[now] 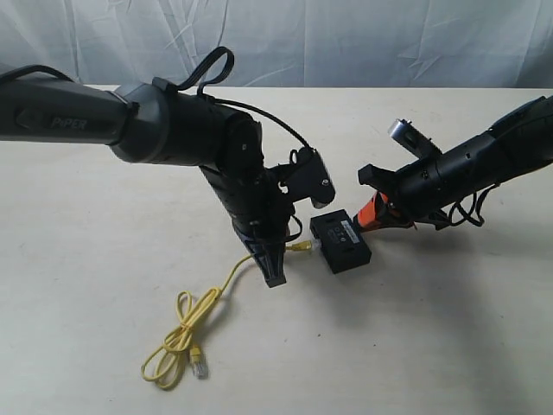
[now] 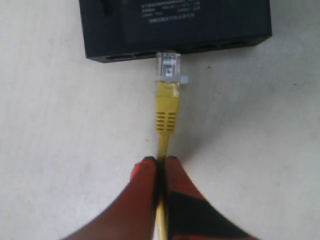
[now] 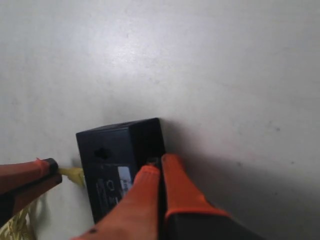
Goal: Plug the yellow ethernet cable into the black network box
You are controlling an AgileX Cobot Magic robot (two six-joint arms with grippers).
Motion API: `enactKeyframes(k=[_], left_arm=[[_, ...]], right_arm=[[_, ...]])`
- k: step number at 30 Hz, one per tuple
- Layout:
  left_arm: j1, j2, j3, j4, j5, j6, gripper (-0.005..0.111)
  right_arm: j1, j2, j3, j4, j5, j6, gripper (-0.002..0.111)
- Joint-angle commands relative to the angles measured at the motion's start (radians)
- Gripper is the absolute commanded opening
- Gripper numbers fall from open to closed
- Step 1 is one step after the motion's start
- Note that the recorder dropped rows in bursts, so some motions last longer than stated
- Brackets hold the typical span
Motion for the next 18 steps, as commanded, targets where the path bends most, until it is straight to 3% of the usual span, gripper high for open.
enactKeyframes(k=[1, 18], left_arm=[[-0.011, 0.001, -0.004, -0.008, -0.014, -0.006, 0.000], [-0.011, 0.000, -0.004, -0.054, 0.032, 0.036, 0.000]], right_arm=[[0.001, 0.000, -0.002, -0.001, 0.013, -0.002, -0.001], [0.001, 0.000, -0.002, 0.001, 0.006, 0.005, -0.001]])
